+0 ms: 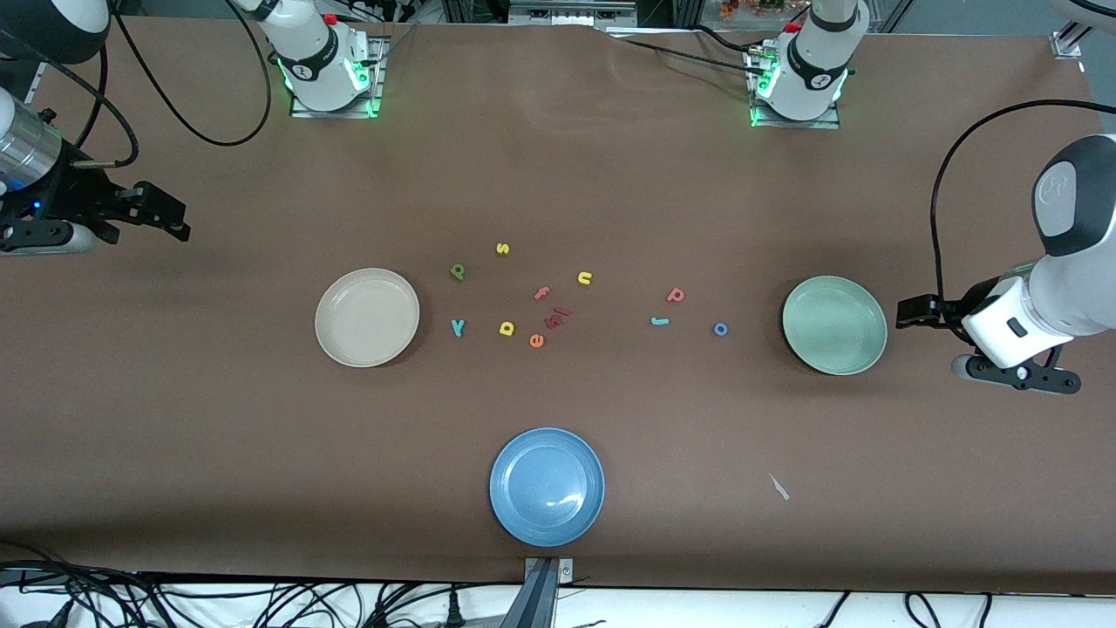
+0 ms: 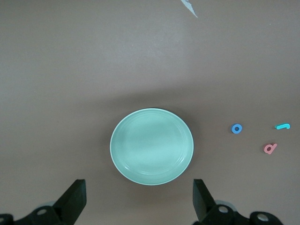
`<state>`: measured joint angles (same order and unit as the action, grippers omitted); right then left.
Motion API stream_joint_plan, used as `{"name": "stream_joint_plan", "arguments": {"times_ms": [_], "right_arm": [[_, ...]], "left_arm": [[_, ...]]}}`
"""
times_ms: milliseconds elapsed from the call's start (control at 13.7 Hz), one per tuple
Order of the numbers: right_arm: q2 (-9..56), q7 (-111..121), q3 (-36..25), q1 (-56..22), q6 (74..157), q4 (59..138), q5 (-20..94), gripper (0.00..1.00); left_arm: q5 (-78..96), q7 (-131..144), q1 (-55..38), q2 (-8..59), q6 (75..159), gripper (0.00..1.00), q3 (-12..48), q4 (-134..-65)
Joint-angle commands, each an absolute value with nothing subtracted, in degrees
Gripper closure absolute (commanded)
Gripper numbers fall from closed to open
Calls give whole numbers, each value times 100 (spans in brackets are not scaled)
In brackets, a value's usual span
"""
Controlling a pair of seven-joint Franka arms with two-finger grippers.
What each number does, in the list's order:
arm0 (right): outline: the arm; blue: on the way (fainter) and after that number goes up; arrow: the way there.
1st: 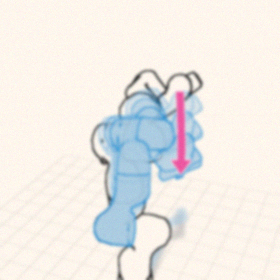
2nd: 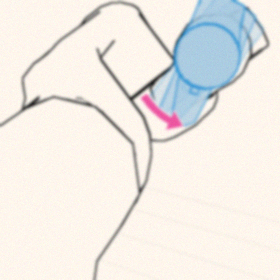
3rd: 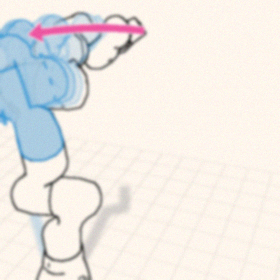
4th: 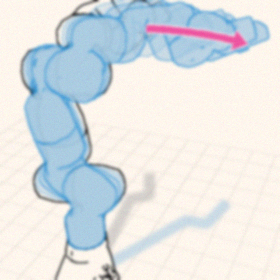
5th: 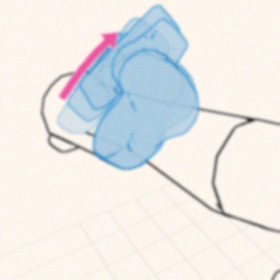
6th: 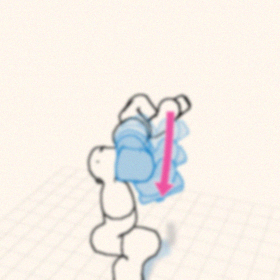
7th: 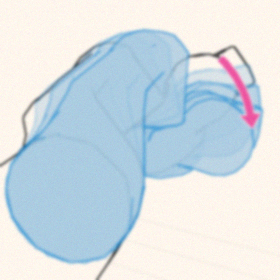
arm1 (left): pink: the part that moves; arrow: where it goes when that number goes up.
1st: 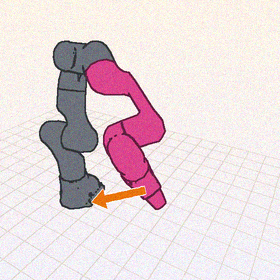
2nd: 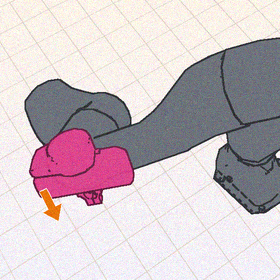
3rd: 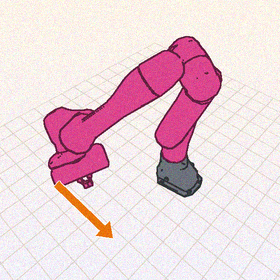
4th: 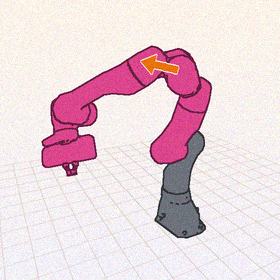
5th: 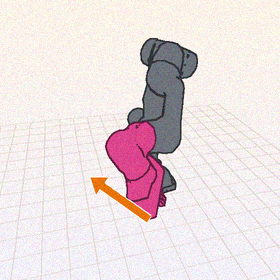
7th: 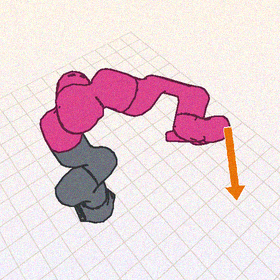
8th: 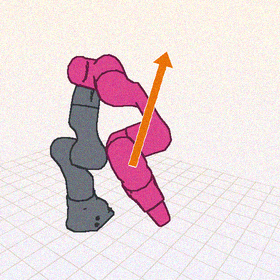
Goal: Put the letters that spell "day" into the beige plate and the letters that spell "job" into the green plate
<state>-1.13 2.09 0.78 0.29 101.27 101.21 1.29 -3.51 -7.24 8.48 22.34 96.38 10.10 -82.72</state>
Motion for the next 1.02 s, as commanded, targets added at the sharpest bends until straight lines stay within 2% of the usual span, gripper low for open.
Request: {"name": "stream_joint_plan", "arguments": {"times_ms": [0, 948], "right_arm": [[-62, 141, 158, 97, 10099, 10002, 97, 0], [-62, 141, 158, 97, 10107, 10002, 97, 0]], "left_arm": [[-202, -844, 782, 2189, 9571, 1, 976, -8227], [-211, -800, 607, 2206, 9589, 0, 976, -8235]]}}
